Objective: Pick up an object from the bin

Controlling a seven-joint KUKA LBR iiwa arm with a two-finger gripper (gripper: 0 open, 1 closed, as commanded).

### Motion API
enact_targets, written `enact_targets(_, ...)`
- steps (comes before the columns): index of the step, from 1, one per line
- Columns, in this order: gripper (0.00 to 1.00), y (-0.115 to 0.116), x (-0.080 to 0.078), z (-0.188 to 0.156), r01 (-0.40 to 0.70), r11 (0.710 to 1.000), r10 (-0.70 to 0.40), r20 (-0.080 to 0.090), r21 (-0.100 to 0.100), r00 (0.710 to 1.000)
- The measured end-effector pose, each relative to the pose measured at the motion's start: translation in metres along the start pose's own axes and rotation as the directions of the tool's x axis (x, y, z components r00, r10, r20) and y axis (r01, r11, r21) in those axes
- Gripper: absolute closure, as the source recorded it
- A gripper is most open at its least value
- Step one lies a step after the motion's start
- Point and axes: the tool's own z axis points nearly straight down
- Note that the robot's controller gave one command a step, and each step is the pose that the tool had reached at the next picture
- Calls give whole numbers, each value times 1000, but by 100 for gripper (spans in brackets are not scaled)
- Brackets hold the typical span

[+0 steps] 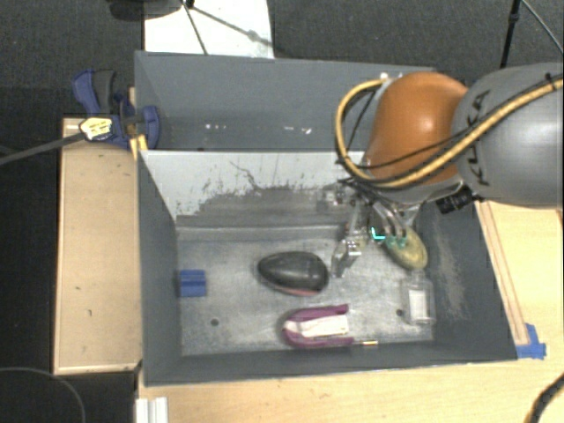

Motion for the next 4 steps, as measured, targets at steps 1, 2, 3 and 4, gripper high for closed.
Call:
enact_targets(1, 0, 51, 11, 101, -87, 996, 87, 3, -1, 996)
enact_targets(2, 0, 19, 87, 96, 300, 954, -300, 22, 4, 954)
enact_targets(3, 0, -17, 54, -15, 628, 778, -628, 10, 9, 778)
enact_targets(4, 0, -41, 85, 47, 575, 818, -575, -2, 0, 818)
